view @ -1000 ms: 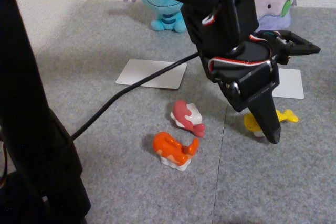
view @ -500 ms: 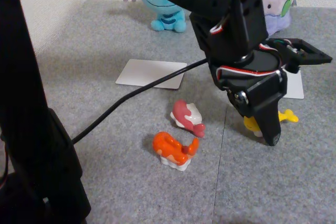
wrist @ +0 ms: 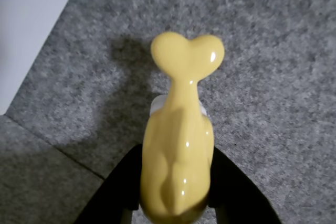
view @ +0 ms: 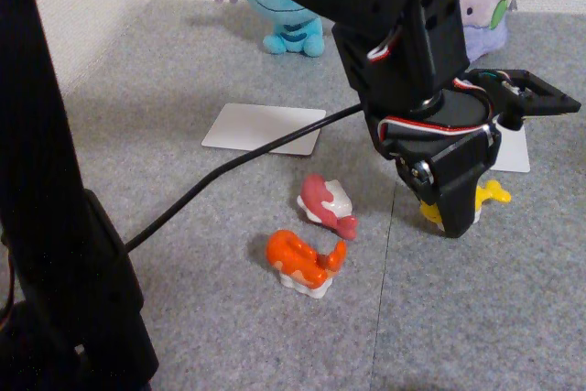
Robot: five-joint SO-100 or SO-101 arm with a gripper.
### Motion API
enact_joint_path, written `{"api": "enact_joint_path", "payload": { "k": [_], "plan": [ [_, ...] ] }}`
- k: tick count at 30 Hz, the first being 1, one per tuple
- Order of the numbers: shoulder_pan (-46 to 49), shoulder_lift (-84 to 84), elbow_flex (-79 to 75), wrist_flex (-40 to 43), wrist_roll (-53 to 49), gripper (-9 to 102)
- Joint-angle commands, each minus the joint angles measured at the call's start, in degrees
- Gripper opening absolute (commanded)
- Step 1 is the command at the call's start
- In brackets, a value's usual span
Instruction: Wooper wants to eat egg sudhi, and Goomy wants to eat shrimp sushi
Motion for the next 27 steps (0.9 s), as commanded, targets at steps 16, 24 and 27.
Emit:
{"api": "enact_joint_path", "payload": {
  "k": [16, 24, 27],
  "plan": [
    [-0.2, 10.1, -2.5, 3.4, 0.2, 6],
    [-5.3, 28.1, -2.5, 7.6, 0.4, 6],
    [-10.2, 33.1, -2.5, 9.4, 0.4, 6]
  ]
}}
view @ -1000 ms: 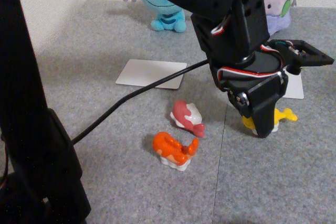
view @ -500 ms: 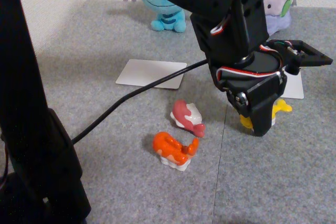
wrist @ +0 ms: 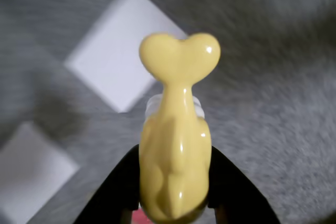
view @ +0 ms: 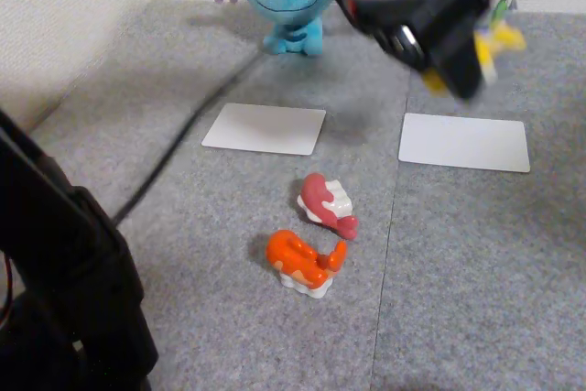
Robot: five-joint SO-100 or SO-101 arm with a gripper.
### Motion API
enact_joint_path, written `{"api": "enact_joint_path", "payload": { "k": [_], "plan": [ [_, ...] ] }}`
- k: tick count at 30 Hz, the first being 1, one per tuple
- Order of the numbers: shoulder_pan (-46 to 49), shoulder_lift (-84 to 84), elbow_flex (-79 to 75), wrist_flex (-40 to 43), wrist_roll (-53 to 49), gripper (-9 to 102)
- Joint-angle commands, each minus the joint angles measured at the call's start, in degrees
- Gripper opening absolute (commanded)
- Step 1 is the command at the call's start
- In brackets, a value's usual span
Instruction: Wooper wants to eat egg sudhi, and Goomy wants to eat shrimp sushi
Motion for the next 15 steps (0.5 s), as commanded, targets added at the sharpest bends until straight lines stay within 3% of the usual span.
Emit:
{"api": "enact_joint_path", "payload": {
  "k": [1, 10, 15],
  "plan": [
    [-5.4, 6.8, -2.5, 1.0, 0.4, 6],
    [-27.7, 11.9, -2.5, 5.4, -0.3, 6],
    [-34.9, 11.1, -2.3, 5.8, -0.3, 6]
  ]
}}
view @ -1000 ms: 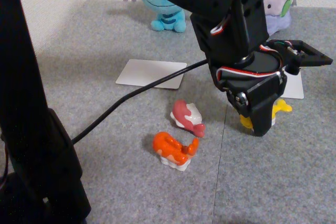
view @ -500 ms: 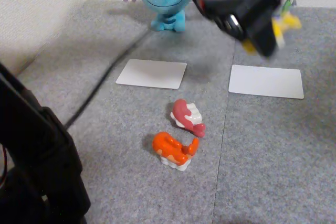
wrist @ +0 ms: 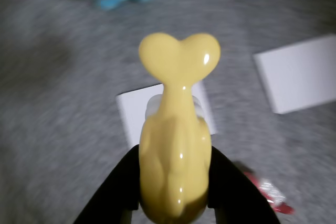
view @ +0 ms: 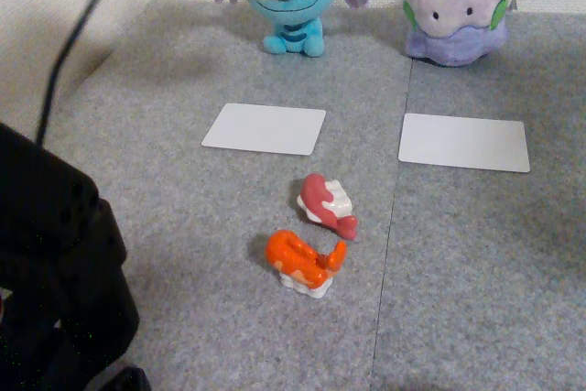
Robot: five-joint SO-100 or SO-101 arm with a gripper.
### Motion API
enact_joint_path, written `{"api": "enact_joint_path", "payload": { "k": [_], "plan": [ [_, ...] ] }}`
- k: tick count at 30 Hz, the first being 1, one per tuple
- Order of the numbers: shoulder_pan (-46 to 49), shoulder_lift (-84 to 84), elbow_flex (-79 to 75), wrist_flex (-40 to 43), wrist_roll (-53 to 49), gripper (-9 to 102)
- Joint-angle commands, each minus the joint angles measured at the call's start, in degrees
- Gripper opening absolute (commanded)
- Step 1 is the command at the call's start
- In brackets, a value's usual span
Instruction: Wooper wants to eat egg sudhi, and Goomy wants to eat shrimp sushi
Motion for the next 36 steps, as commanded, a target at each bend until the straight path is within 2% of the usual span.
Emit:
{"api": "enact_joint_path", "payload": {
  "k": [1, 6, 14, 26, 36],
  "plan": [
    [-3.3, 0.6, -2.3, 0.1, -0.3, 6],
    [-4.2, -9.6, -2.5, -1.5, -0.4, 6],
    [-3.5, -25.7, -2.5, -8.7, -0.4, 6],
    [-3.0, -31.1, -2.5, -10.4, -2.0, 6],
    [4.5, -36.9, -2.5, -16.2, -7.6, 6]
  ]
}}
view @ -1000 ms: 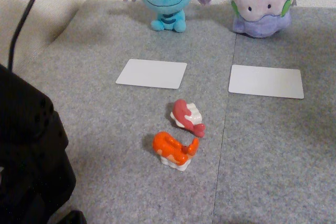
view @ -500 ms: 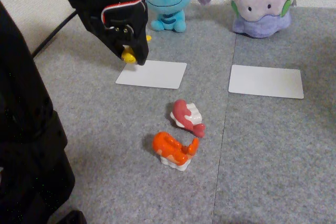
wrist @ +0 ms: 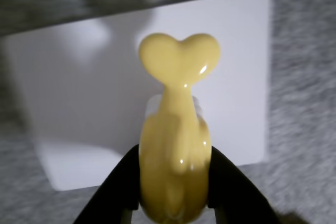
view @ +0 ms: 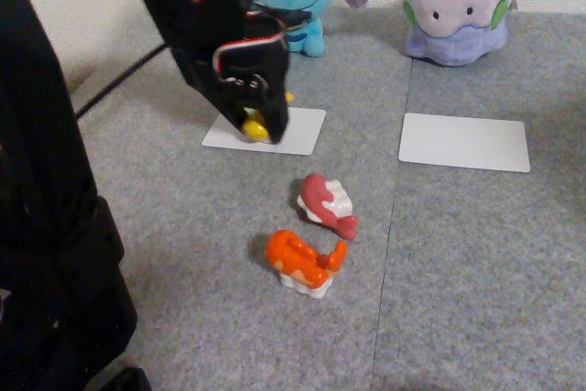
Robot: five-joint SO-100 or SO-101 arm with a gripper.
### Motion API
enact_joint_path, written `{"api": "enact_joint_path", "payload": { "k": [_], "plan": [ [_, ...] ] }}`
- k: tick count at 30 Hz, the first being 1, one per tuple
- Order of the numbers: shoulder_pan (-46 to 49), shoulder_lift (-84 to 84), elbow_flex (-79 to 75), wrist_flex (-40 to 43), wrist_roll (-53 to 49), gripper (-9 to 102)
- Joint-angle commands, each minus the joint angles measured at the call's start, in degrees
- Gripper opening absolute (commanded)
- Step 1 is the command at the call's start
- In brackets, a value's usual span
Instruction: Wooper wants to eat egg sudhi, and Goomy wants to eat shrimp sushi
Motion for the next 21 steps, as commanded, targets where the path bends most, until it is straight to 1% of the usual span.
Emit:
{"api": "enact_joint_path", "payload": {
  "k": [1, 6, 13, 15, 19, 21],
  "plan": [
    [1.6, -0.6, -2.5, -1.7, -2.1, 6],
    [1.0, -0.8, -2.5, -1.6, -1.3, 11],
    [0.8, -0.8, -2.5, -1.8, -1.1, 11],
    [0.8, -0.8, -2.5, -1.8, -1.1, 15],
    [0.7, -0.7, -2.5, -2.1, -1.9, 27],
    [0.8, -0.6, -2.5, -3.7, -2.1, 33]
  ]
}}
